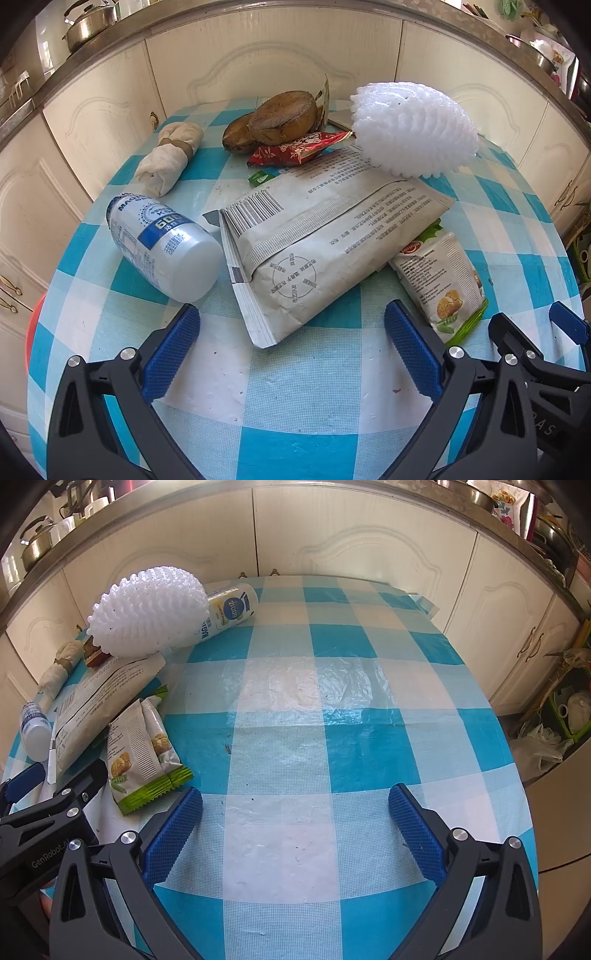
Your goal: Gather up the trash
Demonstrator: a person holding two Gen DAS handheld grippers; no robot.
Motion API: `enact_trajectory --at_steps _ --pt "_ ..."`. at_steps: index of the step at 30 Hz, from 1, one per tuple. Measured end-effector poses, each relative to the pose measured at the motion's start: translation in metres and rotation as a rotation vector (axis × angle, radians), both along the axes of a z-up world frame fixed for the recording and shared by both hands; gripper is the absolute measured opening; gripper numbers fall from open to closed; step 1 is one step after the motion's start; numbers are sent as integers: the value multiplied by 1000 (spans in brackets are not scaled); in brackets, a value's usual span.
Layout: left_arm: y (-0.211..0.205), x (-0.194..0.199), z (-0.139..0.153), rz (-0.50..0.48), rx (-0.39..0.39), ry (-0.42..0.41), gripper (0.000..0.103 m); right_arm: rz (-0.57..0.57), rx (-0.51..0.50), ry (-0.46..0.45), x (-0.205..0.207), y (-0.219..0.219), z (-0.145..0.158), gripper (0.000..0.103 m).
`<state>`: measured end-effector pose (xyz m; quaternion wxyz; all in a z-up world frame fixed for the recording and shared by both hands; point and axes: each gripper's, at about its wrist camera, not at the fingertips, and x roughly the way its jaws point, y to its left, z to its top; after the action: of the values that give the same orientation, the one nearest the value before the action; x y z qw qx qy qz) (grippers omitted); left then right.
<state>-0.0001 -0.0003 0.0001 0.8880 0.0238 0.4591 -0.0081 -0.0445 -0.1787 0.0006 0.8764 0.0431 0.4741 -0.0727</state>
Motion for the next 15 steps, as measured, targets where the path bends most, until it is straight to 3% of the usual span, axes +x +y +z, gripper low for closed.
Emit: enact_trajectory --at_steps 11,15 --pt "1 -5 2 -5 -12 -2 100 8 -2 3 0 0 0 100" --pt "14 -27 14 7 -50 -73 100 14 -7 1 -6 1 1 98"
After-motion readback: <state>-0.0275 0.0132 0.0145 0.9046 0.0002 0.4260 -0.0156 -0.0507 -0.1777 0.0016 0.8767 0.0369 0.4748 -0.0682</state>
